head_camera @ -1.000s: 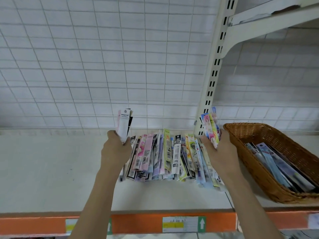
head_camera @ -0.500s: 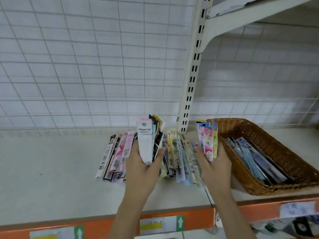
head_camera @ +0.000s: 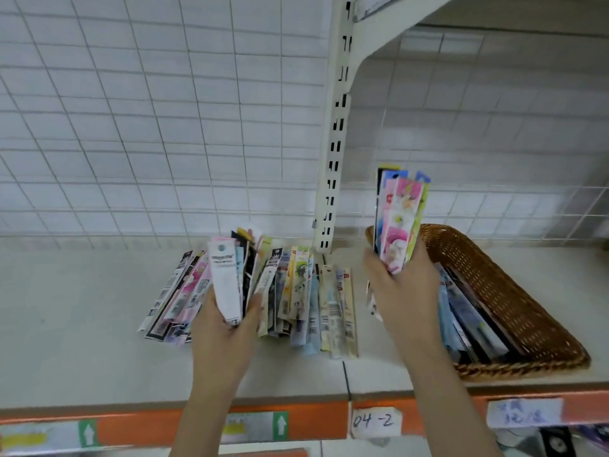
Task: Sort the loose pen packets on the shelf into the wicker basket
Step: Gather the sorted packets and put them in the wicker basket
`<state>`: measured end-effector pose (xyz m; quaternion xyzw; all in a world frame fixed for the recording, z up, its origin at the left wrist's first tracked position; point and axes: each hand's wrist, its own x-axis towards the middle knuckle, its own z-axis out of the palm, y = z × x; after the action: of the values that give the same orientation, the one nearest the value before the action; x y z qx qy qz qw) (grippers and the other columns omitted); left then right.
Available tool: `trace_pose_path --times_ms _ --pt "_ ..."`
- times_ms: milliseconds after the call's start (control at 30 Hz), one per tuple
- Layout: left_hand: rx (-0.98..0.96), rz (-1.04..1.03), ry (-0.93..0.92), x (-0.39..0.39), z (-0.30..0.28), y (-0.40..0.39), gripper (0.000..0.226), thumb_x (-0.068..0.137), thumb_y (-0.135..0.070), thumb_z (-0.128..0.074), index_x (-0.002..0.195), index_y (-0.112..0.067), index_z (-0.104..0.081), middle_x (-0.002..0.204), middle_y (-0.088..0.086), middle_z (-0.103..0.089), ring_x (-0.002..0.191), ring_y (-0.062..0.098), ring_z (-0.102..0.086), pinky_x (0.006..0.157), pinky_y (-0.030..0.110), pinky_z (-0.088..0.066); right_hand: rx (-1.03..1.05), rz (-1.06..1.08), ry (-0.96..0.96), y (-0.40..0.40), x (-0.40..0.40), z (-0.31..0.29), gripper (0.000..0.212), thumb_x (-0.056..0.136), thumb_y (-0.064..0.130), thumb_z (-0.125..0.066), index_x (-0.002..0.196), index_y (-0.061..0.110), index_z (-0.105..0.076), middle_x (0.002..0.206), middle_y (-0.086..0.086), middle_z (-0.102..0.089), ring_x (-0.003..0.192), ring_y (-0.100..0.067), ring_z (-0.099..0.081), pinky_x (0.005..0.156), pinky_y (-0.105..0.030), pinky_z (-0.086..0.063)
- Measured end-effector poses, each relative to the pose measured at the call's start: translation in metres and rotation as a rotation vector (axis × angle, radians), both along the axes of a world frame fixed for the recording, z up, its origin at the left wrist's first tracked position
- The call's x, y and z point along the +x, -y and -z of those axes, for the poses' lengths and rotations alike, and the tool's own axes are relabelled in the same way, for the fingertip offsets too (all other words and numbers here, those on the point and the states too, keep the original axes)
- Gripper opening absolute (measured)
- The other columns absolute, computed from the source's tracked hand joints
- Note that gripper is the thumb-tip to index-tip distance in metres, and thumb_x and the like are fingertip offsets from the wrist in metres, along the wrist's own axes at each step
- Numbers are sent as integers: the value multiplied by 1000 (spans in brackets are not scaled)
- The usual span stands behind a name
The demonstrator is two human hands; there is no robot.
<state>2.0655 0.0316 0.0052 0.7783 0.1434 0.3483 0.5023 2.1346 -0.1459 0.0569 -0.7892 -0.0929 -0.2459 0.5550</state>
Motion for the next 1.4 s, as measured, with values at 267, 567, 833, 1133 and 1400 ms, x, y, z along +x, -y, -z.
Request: trace_pose_path --times_ms 267,567,833,1133,1400 --pt "92 -47 18 8 -22 48 12 84 -9 -63 82 -10 -51 58 -3 -50 57 3 -52 48 8 -38 -215 188 -273 98 38 -16 29 82 20 -60 105 7 -50 88 -7 -57 78 -25 -54 63 -28 -38" --pt "116 -58 -69 28 -42 118 19 83 -30 -64 81 -14 -55 67 8 -64 67 25 -66 58 40 -53 -589 -89 -614 144 44 16 73 77 41 -71 129 12 -28 108 -6 -48 91 -22 -50 69 -29 -41" --pt "-89 52 -183 44 -83 172 10 84 -19 -62 90 -14 -55 68 2 -63 44 9 -64 40 17 -44 -604 -80 -292 178 54 0 43 91 38 -54 125 13 -47 111 -5 -48 100 -21 -48 83 -26 -37" --pt "79 204 -551 100 -73 236 52 84 -24 -62 127 -9 -37 97 -1 -53 78 14 -50 62 26 -39 -456 143 -343 250 98 52 23 92 19 -52 109 8 -63 107 -12 -65 97 -27 -59 76 -27 -41" --pt "343 80 -671 102 -45 253 51 86 -29 -62 122 -5 -34 103 12 -60 73 22 -52 48 24 -38 -664 125 -353 249 97 76 27 90 19 -50 110 6 -64 108 -17 -59 101 -35 -55 83 -37 -45"
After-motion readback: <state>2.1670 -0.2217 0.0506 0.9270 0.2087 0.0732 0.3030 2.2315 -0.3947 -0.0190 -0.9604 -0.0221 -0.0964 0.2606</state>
